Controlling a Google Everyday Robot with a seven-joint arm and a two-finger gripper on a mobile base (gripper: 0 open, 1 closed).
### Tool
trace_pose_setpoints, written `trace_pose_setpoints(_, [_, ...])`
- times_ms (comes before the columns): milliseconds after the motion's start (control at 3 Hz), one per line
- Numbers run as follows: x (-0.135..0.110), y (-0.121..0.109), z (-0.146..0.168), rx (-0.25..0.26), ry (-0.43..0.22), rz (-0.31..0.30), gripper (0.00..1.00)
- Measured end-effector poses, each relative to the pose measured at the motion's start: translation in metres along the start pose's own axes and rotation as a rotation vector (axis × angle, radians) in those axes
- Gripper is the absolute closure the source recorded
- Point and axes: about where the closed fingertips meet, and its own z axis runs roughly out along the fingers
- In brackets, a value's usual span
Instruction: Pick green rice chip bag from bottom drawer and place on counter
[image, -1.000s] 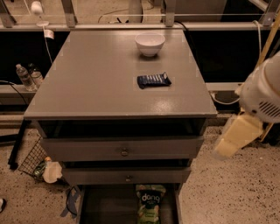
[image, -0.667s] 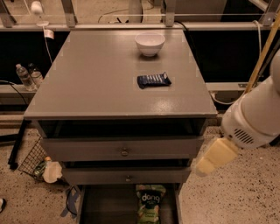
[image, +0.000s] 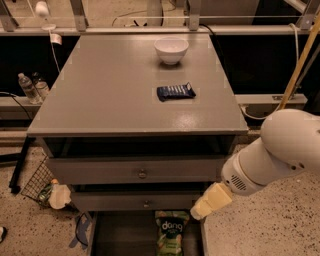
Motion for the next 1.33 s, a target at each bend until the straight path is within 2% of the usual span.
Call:
trace_pose_setpoints(333, [0.0, 0.0, 0.0, 0.0, 0.0, 0.0, 0.0])
trace_pose_setpoints(667, [0.011, -0.008, 0.024, -0.05, -0.042, 0.058, 0.0])
trace_pose_setpoints(1000, [0.034, -0.024, 0.07, -0.139, -0.111, 0.174, 0.0])
trace_pose_setpoints(1333, [0.05, -0.034, 0.111, -0.187, -0.155, 0.268, 0.0])
